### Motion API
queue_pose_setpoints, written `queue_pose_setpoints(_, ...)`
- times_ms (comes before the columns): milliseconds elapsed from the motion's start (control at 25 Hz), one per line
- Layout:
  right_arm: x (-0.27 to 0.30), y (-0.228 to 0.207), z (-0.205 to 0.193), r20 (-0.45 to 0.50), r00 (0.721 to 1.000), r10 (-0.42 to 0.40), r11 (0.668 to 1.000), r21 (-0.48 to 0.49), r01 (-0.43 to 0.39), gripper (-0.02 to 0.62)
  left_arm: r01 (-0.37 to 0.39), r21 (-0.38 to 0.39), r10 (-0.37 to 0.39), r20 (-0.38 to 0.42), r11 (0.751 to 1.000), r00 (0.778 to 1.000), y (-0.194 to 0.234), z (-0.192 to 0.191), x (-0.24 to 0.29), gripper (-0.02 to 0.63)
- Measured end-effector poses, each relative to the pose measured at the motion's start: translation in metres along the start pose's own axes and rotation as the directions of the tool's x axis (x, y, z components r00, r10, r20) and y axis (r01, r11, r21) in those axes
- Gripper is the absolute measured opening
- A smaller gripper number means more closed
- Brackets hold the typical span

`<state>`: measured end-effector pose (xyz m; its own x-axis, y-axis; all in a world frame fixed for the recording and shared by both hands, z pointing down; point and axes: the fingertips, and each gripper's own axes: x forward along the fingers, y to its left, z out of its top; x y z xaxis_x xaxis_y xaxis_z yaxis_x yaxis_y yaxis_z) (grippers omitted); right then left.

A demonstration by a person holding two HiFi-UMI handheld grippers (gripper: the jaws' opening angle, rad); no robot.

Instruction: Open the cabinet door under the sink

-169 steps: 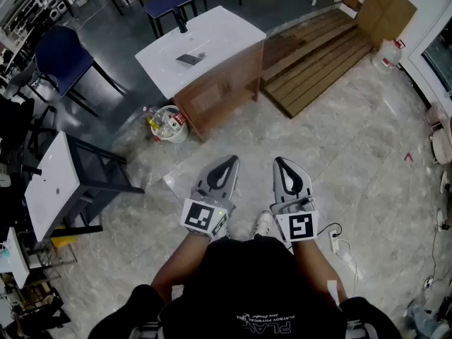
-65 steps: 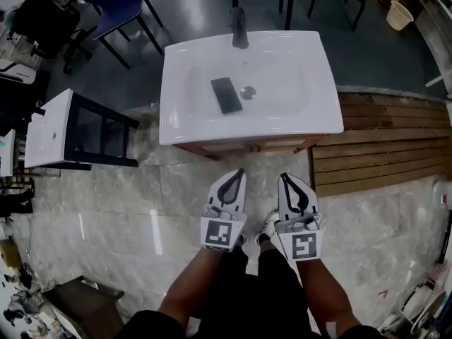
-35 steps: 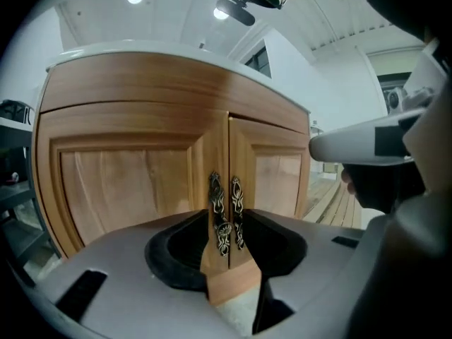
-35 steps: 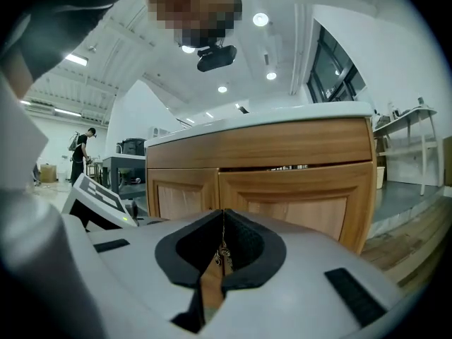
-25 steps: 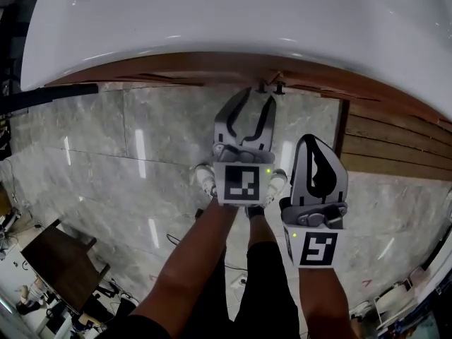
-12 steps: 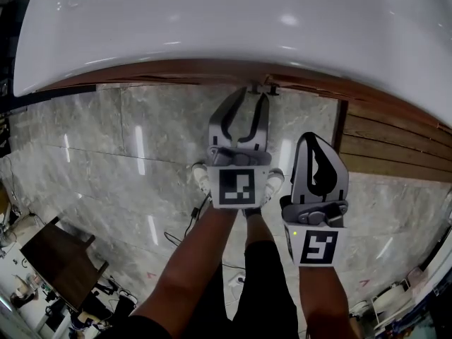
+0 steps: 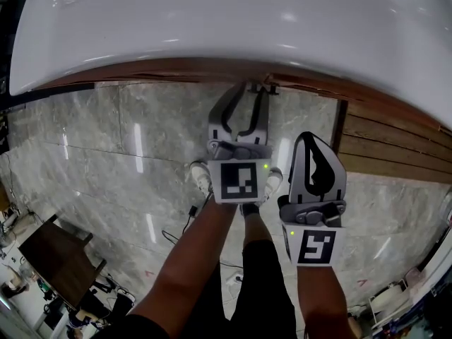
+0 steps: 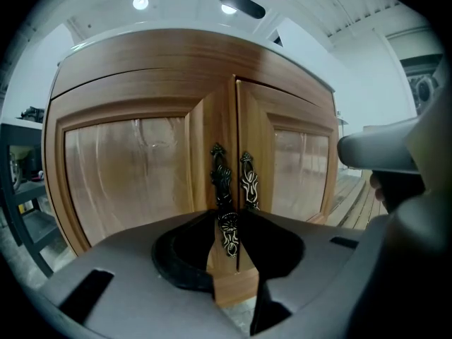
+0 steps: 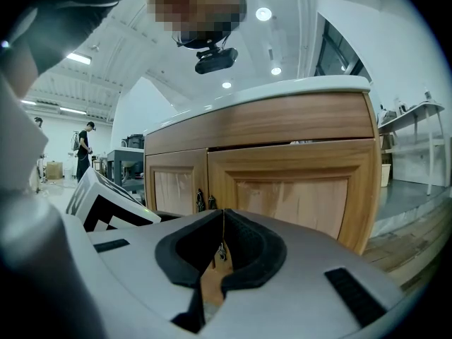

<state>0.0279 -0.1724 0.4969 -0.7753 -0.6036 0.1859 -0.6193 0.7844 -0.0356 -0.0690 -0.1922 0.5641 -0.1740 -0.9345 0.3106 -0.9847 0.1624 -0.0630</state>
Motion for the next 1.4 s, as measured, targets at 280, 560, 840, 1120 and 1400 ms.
queue_pose_setpoints(280, 0.0, -0.002, -0.002, -0.001, 1.0, 0.009, 1.0, 0.004, -0.009, 0.025, 0.001, -0.064, 0.0, 0.009, 0.998, 1.0, -0.001, 0.001, 0.002, 0.105)
queue_pose_setpoints(560, -0.006, -0.001, 0.0, 0.027, 0.999, 0.021, 1.0, -0.003, -0.021, 0.025, -0.012, -0.085, 0.012, -0.003, 0.996, 1.0, 0.0, -0.001, 0.0, 0.098)
queue_pose_setpoints(840, -0.016, -0.001, -0.012, 0.019, 0.999, 0.026, 0.999, -0.021, -0.026, 0.025, 0.021, -0.071, -0.022, -0.007, 0.997, 1.0, -0.005, -0.002, -0.005, 0.097)
queue_pose_setpoints(1120, -0.027, 0.005, -0.007, 0.026, 0.999, -0.04, 0.999, 0.004, 0.04, 0.025, 0.049, -0.095, -0.049, 0.003, 0.994, 0.999, -0.002, -0.006, -0.024, 0.097)
queue_pose_setpoints(1400, -0.044, 0.031, -0.012, 0.021, 0.999, -0.027, 0.999, -0.026, 0.028, 0.025, 0.149, -0.078, -0.153, -0.046, 0.986, 0.987, -0.007, -0.024, -0.054, 0.097)
